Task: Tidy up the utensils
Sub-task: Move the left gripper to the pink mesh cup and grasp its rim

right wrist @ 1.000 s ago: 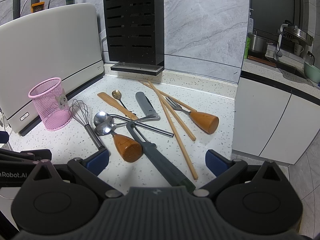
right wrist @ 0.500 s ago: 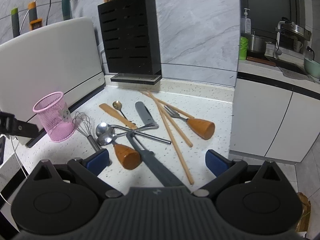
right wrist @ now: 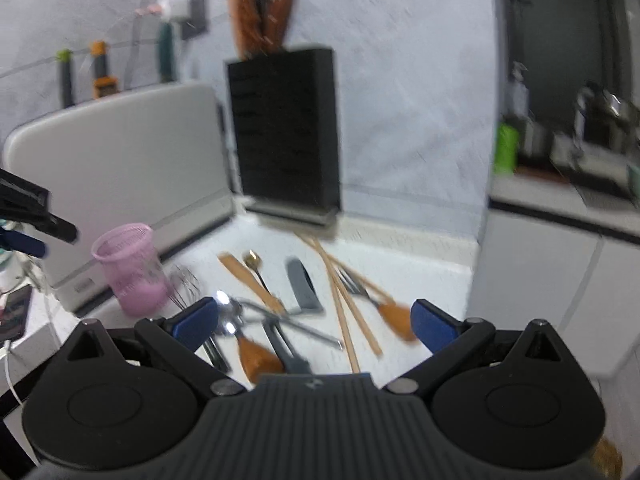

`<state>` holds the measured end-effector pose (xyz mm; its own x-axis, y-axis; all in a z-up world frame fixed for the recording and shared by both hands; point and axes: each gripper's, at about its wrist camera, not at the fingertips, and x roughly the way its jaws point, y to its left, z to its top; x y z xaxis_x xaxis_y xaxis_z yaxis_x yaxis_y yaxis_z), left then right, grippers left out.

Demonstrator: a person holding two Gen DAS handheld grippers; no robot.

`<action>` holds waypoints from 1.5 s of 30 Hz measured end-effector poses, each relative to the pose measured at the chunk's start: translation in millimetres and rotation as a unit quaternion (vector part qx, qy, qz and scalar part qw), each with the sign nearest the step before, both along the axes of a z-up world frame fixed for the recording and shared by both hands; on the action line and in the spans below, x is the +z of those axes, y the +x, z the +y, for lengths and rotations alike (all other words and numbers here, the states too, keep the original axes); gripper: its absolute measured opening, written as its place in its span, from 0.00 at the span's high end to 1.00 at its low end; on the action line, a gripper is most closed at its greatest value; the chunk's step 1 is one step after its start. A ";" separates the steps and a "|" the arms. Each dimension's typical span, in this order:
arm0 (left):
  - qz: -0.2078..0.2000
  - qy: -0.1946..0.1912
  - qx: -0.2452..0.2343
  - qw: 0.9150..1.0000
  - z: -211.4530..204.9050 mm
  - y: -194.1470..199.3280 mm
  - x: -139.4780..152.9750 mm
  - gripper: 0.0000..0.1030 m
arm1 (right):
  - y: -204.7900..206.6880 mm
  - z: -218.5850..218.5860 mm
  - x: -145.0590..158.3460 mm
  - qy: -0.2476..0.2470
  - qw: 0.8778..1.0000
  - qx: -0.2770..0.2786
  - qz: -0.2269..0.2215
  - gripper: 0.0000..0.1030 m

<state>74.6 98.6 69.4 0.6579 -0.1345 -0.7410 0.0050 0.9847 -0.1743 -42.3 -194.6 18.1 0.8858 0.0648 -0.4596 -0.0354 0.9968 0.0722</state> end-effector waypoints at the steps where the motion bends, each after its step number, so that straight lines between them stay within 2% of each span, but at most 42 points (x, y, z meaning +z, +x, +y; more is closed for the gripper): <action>1: -0.008 0.012 -0.002 1.000 -1.3 -0.2 1.2 0.38 | 1.1 0.0 3.1 -0.010 1.000 0.013 -0.016 0.03; 4: -0.017 0.038 -0.013 0.999 -7.9 1.6 0.9 0.39 | 10.7 4.3 10.7 -0.059 0.996 0.052 -0.047 0.03; 6: -0.001 0.038 -0.010 0.999 -8.3 9.4 -2.8 0.40 | 22.8 7.9 15.4 -0.078 0.993 0.083 -0.040 0.03; 10: 0.033 0.032 0.011 0.999 -1.7 29.9 -15.7 0.40 | 55.1 8.2 19.5 -0.076 0.988 0.137 -0.004 0.03; 13: 0.045 0.025 0.021 0.998 3.3 45.9 -23.7 0.41 | 82.1 5.5 23.4 -0.074 0.988 0.133 0.012 0.03; 19: 0.062 0.026 0.022 0.998 7.6 68.8 -33.3 0.43 | 111.7 1.8 21.7 -0.071 0.990 0.119 0.008 0.03; 21: 0.083 0.038 0.026 0.996 7.1 76.8 -36.8 0.47 | 116.6 -1.0 14.8 -0.053 0.991 0.121 0.019 0.03; 24: 0.089 0.056 0.020 0.994 2.0 82.7 -39.4 0.53 | 123.0 -0.2 2.6 -0.037 0.989 0.137 0.045 0.03; 26: 0.089 0.066 0.017 0.994 -0.7 87.0 -40.7 0.63 | 125.6 2.5 -4.1 -0.040 0.987 0.146 0.051 0.03; 33: 0.109 0.044 0.022 0.993 3.6 103.6 -52.7 0.86 | 132.1 1.4 -15.2 -0.022 0.985 0.157 0.072 0.03; 39: 0.087 0.038 0.023 0.995 1.9 100.6 -54.5 0.88 | 132.7 -3.8 -19.9 -0.018 0.985 0.152 0.081 0.03; 45: 0.068 0.054 0.007 0.996 -3.7 101.3 -55.7 0.88 | 135.8 -16.3 -26.1 -0.010 0.987 0.129 0.098 0.03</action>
